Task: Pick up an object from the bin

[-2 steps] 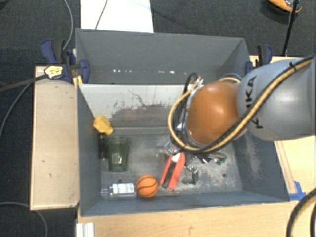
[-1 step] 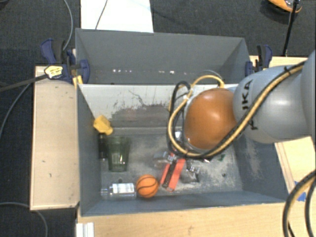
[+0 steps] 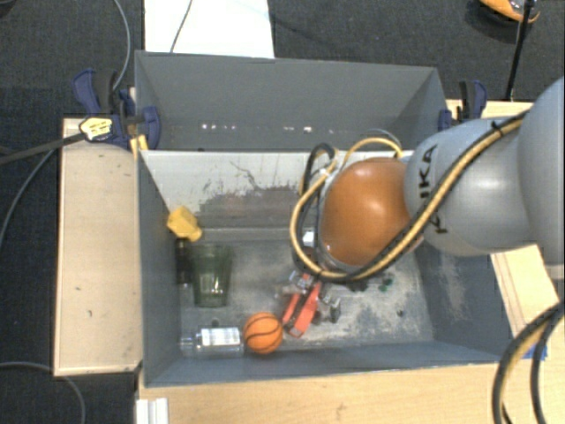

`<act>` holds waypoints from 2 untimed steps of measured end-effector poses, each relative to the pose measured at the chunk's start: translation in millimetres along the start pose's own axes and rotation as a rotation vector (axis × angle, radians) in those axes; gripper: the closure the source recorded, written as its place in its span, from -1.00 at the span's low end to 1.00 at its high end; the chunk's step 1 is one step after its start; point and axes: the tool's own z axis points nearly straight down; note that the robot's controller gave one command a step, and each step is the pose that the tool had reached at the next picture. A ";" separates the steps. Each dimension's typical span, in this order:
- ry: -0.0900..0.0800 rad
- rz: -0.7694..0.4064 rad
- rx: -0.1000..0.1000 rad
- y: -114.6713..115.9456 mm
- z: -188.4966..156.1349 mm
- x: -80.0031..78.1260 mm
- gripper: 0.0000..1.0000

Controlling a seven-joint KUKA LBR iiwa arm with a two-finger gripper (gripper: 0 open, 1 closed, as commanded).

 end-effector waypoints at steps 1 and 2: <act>0.000 0.001 0.000 0.0 0.1 0.1 1.00; 0.003 0.002 -0.003 1.0 -3.5 0.9 1.00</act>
Offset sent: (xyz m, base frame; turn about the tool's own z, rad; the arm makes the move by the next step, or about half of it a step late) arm 0.0001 -0.0001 0.0558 0.0000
